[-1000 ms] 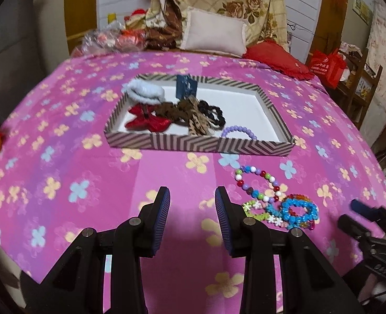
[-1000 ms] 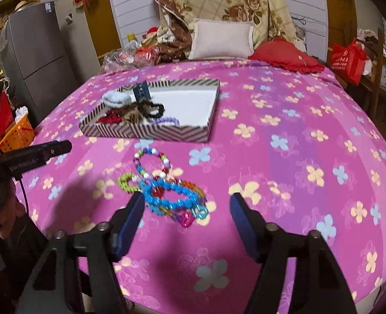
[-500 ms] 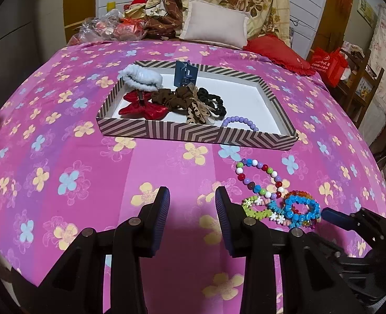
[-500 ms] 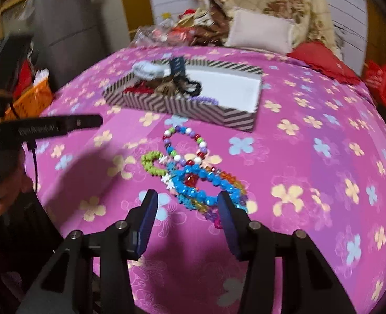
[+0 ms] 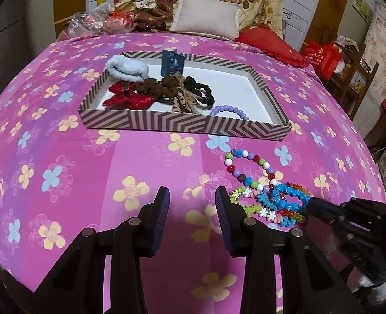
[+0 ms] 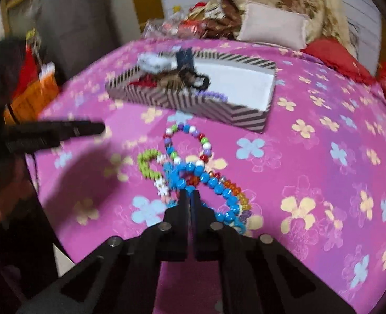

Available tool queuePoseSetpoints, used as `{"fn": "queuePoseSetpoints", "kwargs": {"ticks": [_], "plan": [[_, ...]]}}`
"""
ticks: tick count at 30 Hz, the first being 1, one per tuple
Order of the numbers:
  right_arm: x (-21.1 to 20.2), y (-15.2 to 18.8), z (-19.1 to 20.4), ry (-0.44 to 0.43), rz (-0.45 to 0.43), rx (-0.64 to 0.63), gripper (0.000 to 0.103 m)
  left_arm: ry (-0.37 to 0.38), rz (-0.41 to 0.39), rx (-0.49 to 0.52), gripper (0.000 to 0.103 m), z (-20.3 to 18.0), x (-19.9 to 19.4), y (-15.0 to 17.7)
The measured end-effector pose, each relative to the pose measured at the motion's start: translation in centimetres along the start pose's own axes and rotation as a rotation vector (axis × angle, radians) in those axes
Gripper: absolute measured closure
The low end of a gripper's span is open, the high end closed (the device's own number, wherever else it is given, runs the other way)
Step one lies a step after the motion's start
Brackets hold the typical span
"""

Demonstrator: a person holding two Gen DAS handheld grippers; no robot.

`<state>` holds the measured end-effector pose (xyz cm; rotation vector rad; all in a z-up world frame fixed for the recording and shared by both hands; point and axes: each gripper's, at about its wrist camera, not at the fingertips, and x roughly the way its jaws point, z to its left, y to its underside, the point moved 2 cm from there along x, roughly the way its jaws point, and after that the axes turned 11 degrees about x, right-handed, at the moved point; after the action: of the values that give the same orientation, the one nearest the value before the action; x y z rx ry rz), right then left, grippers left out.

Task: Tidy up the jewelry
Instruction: 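Grasp the blue bead bracelet with the right tool while the left tool grasps the green flower bracelet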

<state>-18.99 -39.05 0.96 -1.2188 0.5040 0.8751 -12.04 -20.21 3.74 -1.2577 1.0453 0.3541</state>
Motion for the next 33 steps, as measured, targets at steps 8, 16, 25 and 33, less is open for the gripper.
{"fn": "queuePoseSetpoints", "kwargs": {"ticks": [8,16,25,33], "plan": [[-0.3,-0.1,0.1,-0.017,-0.003,-0.021,0.098,0.050,0.042,-0.014,0.064,-0.6,1.5,0.2],[2.2,-0.2,1.7,0.010,0.034,-0.086,0.081,0.043,0.048,-0.023,0.064,0.0,1.6,0.4],[3.2,-0.2,0.6,-0.018,0.075,-0.036,0.087,0.062,0.053,-0.015,0.063,-0.3,2.0,0.3],[0.1,-1.3,-1.7,-0.111,-0.016,0.112,0.094,0.110,0.063,0.034,0.059,-1.5,2.5,0.1]]}}
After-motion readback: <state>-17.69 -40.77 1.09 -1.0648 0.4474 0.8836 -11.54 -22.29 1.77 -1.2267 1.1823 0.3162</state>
